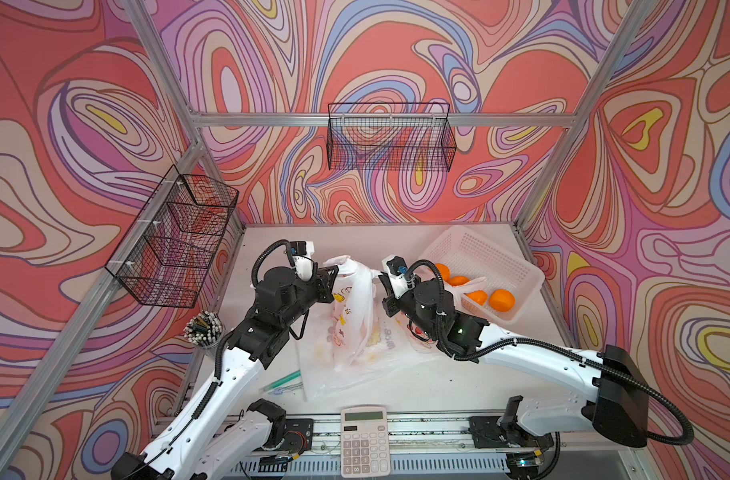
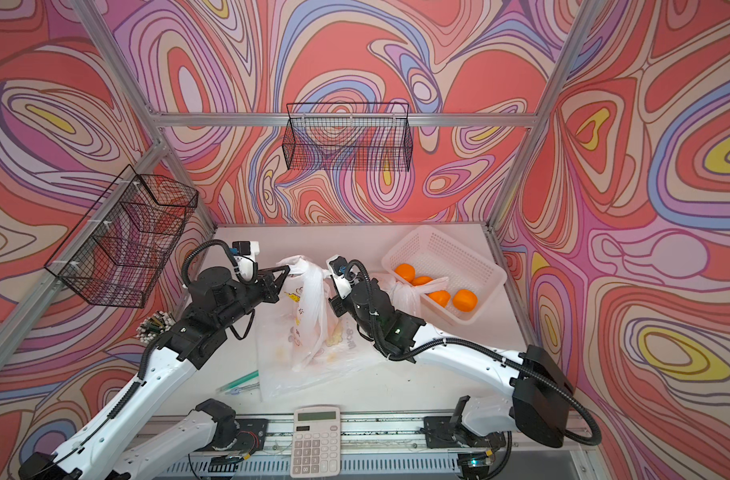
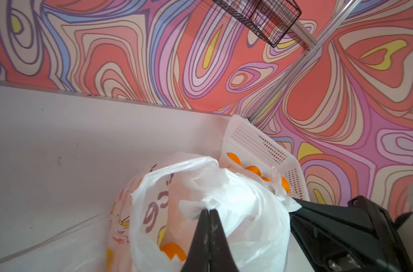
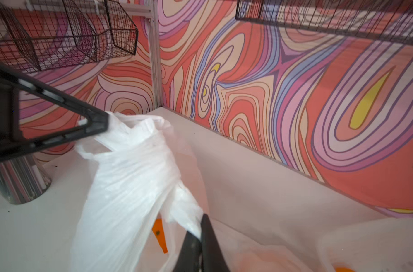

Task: Place the oranges into plastic bags & tie knots
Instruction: Tie the plastic bag to the plastic bag.

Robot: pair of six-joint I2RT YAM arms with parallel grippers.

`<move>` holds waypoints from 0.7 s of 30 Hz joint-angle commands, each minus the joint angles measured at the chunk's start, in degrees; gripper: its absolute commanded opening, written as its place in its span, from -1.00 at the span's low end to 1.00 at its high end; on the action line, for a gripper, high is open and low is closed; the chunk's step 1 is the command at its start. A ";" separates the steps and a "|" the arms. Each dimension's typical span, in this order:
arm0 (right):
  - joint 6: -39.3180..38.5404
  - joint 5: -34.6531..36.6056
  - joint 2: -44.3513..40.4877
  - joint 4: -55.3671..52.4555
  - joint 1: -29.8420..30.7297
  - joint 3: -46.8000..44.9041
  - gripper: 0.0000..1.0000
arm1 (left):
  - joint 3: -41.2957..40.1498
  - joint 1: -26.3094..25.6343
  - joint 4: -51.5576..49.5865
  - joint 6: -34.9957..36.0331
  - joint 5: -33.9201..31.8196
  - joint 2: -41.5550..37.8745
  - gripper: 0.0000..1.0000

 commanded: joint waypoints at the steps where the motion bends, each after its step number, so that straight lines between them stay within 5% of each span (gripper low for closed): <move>1: 6.87 3.73 0.99 -4.14 -1.19 -2.30 -1.00 | -2.55 3.00 -5.13 2.20 -6.04 -2.65 -1.00; 13: 20.98 18.02 2.07 -15.31 -4.78 -8.48 -1.00 | -11.44 9.66 -7.07 1.49 -11.80 -5.02 -1.00; 21: 23.36 22.49 2.72 -18.87 -6.54 -10.11 -1.00 | -17.26 12.13 -5.29 -1.53 -14.35 -4.76 -1.00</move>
